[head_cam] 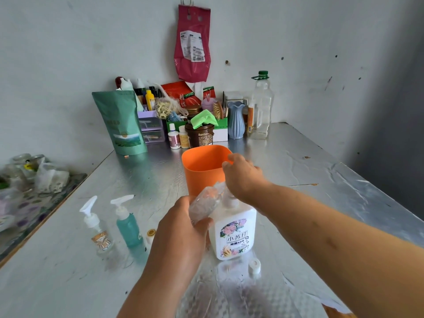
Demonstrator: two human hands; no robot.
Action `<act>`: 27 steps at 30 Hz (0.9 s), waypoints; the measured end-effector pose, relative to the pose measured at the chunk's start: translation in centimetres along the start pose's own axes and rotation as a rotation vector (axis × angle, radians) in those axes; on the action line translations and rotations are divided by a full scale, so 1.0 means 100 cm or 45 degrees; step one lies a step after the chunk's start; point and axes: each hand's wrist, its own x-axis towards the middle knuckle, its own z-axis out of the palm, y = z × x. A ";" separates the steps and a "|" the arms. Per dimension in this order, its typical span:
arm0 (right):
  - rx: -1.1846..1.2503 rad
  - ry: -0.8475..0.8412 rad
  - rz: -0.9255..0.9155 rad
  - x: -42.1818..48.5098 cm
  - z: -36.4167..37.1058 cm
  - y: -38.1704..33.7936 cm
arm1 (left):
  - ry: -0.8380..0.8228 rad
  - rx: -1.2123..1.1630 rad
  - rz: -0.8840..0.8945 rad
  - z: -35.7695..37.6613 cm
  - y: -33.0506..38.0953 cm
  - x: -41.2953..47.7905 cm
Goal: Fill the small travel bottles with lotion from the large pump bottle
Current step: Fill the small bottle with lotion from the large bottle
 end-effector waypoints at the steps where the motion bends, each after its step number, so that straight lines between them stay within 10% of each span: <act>1: 0.036 0.010 0.023 0.002 0.003 0.001 | -0.002 0.008 -0.003 0.001 0.000 0.000; 27: -0.151 -0.004 -0.075 -0.001 0.001 0.002 | -0.041 -0.020 -0.044 -0.002 0.003 -0.001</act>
